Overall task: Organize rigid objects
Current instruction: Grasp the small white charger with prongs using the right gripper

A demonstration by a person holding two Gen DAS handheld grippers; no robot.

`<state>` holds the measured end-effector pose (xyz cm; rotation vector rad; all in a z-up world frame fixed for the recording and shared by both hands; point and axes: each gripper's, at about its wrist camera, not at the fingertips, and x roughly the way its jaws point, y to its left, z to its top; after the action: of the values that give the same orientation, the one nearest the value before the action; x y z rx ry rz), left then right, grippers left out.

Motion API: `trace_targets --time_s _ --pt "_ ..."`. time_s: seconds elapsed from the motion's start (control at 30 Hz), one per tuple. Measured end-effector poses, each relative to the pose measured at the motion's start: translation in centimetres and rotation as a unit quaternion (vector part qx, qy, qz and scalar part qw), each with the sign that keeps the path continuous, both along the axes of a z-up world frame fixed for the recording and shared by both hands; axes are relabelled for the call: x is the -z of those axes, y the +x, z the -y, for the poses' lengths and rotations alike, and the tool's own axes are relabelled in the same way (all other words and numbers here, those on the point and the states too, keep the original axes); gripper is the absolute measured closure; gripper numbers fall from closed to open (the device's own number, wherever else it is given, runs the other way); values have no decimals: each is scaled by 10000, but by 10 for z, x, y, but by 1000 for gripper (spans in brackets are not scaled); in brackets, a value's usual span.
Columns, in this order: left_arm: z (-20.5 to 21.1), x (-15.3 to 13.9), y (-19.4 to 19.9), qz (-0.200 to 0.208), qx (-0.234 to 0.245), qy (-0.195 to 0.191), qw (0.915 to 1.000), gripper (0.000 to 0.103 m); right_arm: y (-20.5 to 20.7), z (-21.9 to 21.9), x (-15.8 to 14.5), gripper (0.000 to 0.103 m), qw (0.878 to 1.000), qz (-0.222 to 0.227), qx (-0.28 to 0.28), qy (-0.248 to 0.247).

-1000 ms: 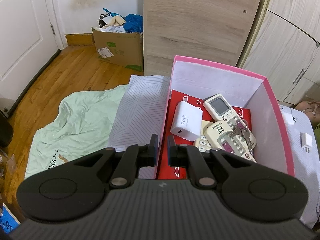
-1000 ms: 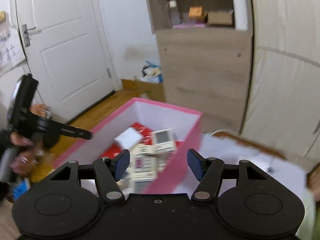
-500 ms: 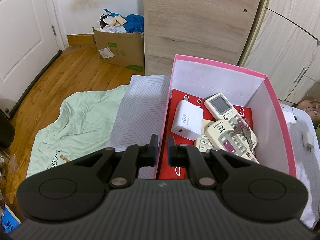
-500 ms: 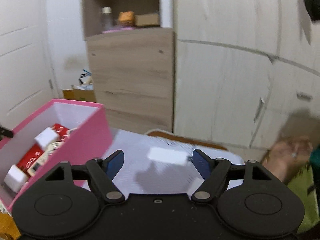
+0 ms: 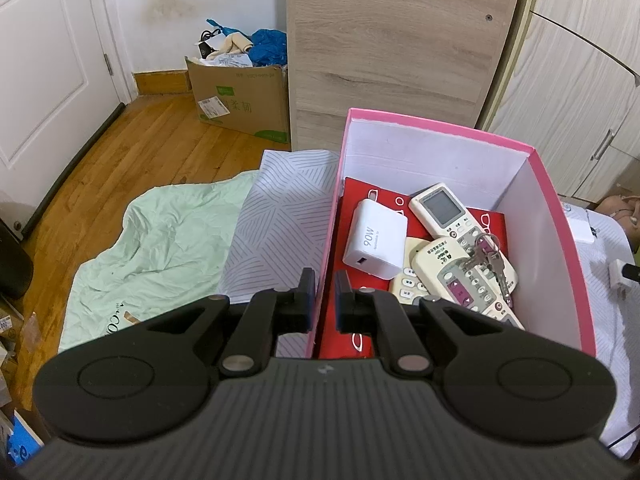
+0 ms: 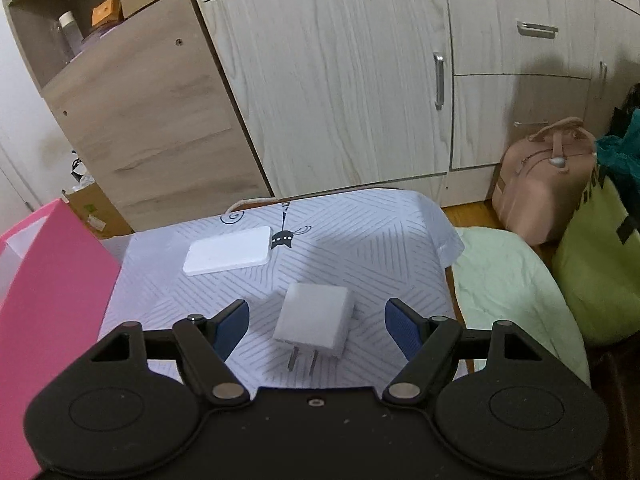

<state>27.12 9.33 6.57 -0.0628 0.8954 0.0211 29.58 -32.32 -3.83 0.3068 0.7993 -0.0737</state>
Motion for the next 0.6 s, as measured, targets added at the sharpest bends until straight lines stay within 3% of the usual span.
trace_targets --time_s 0.07,0.17,0.23,0.27,0.47,0.6 --pt "1 0 0 1 2 4 10000 96 7 -5 6 24 9996 -166 -225 -26" --pt "0 0 0 -21 9 23 10000 96 17 -13 10 30 9977 -170 -418 -506" --pt "-1 1 -1 -41 24 31 10000 96 18 -13 12 42 9970 -109 -345 -689" --pt "-2 1 -1 -50 26 9 10000 96 18 -11 12 46 9973 -74 -336 -644" --pt "-8 2 -2 -71 46 -72 9999 96 15 -13 4 46 9987 -115 -341 -364" --pt "-8 2 -1 -67 54 -57 9999 96 9 -27 -12 46 9984 88 -524 -202"
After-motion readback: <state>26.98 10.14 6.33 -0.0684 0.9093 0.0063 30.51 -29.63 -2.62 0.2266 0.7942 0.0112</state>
